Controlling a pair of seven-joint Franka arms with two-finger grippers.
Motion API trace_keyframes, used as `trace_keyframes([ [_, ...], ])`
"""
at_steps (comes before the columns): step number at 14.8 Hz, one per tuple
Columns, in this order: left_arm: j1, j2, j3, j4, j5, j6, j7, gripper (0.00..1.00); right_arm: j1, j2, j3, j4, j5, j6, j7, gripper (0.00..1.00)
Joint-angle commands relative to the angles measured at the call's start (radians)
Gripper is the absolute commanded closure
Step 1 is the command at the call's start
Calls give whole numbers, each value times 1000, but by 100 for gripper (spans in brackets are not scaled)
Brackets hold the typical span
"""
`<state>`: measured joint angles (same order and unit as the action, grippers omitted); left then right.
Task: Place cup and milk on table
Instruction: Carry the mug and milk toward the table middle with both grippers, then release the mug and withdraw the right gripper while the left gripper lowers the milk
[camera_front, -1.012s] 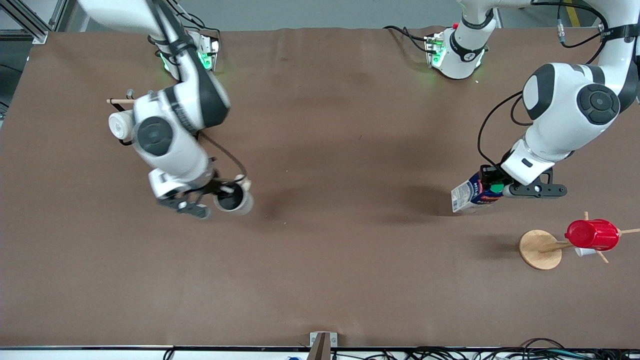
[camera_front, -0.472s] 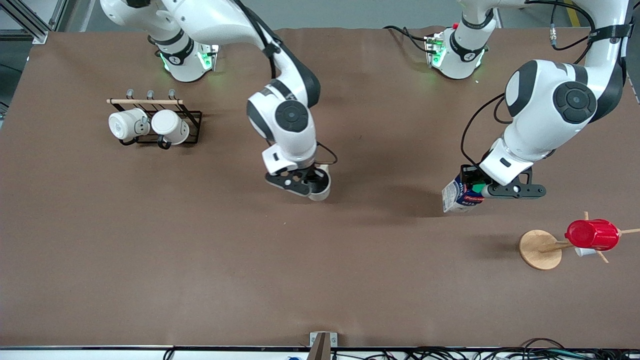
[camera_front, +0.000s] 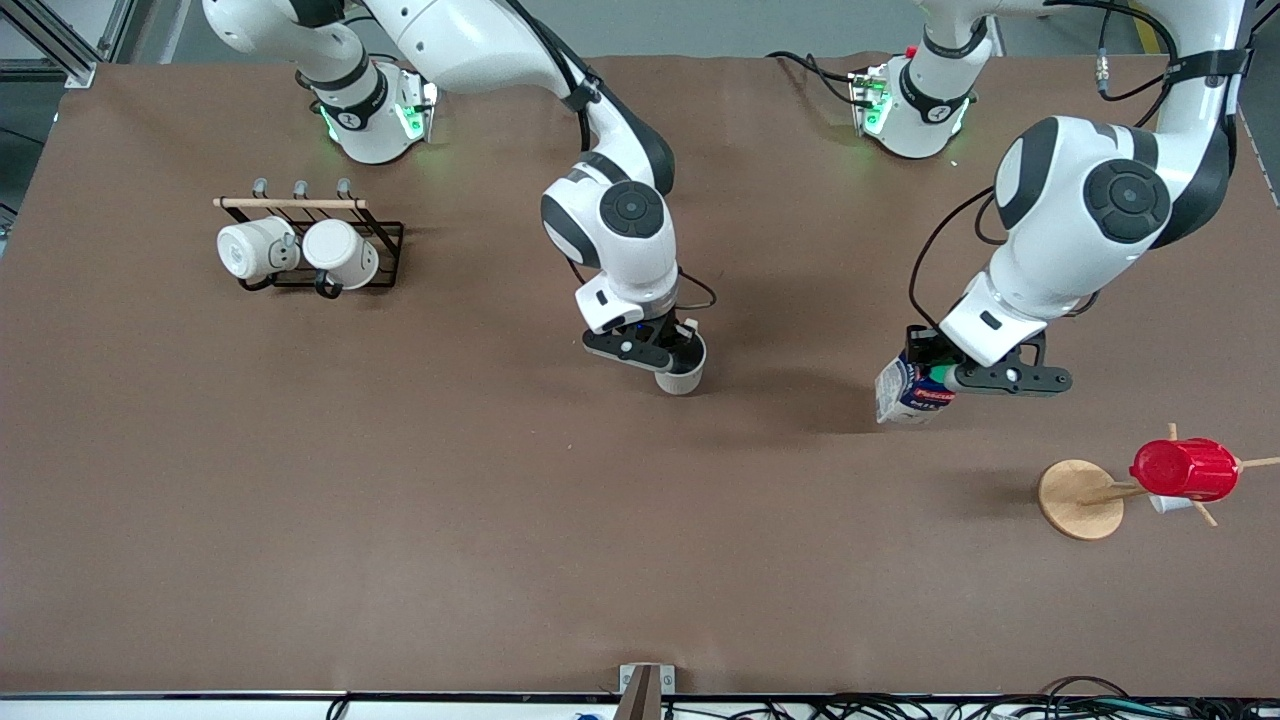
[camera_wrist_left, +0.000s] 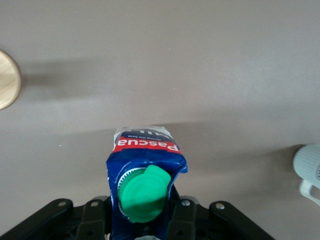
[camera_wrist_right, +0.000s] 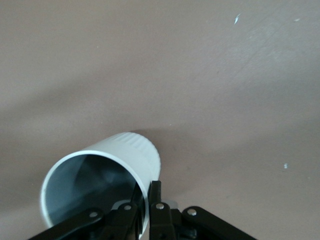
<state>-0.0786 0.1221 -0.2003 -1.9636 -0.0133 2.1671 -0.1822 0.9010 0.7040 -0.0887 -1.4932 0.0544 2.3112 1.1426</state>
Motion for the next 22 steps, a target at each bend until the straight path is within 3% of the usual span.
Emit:
trace_keyframes([
  [1, -3, 36, -50, 63, 29, -20, -61, 72, 13, 31, -13, 13, 9, 28, 35, 88],
  [2, -4, 48, -71, 75, 30, -20, -98, 72, 12, 32, -13, 13, 10, 28, 35, 75],
  [4, -4, 68, -120, 94, 30, -20, -141, 71, 7, 25, -13, 14, 10, 16, 34, 38],
  [5, -6, 83, -149, 101, 30, -20, -169, 70, 7, 20, -13, 14, 10, 13, 35, 27],
  [8, -7, 138, -220, 141, 30, -20, -226, 70, 0, -47, -13, 11, 12, -39, 39, 20],
  [12, -27, 180, -264, 146, 101, -3, -331, 69, -86, -217, -19, 5, 9, -309, -53, 19],
  [17, -44, 237, -326, 146, 122, 30, -398, 69, -356, -441, -19, -6, -1, -582, -350, 13],
  [22, -58, 272, -332, 147, 122, 49, -407, 69, -644, -563, -19, -4, -2, -693, -748, 7],
])
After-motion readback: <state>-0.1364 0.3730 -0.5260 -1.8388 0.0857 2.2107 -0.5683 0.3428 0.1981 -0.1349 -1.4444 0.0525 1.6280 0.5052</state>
